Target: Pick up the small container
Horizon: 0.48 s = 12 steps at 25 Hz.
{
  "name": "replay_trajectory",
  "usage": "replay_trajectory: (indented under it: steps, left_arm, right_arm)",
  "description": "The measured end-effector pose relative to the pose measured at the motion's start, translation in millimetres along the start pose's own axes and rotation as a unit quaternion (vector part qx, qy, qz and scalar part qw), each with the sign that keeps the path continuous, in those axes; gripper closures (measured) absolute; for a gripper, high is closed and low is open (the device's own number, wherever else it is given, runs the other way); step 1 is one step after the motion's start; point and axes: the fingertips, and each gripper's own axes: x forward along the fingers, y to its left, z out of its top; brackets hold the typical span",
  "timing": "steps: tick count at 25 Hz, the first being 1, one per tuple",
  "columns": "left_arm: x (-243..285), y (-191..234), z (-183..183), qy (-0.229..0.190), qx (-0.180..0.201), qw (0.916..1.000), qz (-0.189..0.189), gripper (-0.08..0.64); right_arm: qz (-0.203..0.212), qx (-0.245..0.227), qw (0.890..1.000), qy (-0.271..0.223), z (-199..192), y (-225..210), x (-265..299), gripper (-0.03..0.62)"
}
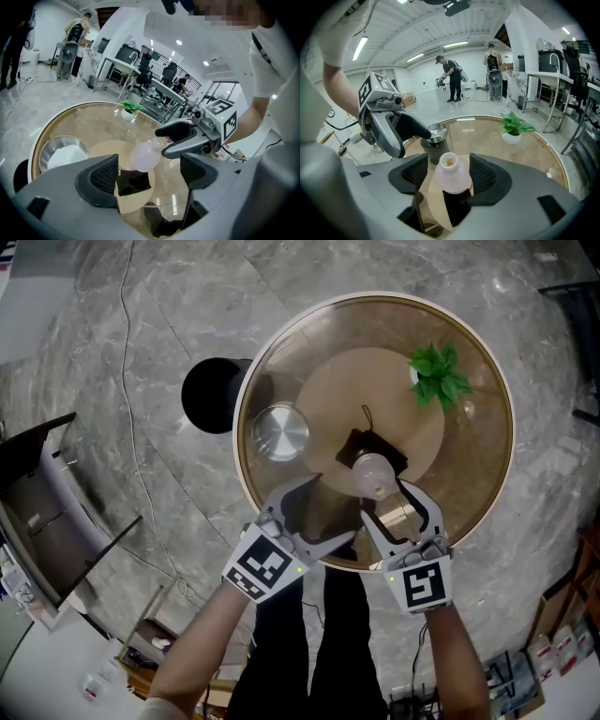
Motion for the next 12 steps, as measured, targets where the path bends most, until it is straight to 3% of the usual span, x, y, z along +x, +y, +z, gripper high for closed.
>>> replay_trajectory:
  steps: [7,12]
  left_arm:
    - [9,7,-12,-0.004,-0.052,0.9983,-0.026,0.15]
    - [12,10,-15,-0.012,-0.074,0.9966,-0.034,0.147]
  right_arm:
    - [0.016,-0.031,0.999,0.0,-10,6,17,0.336]
    - [-0.012,-0.051,0.998,-0.016,-10,1,18,0.411]
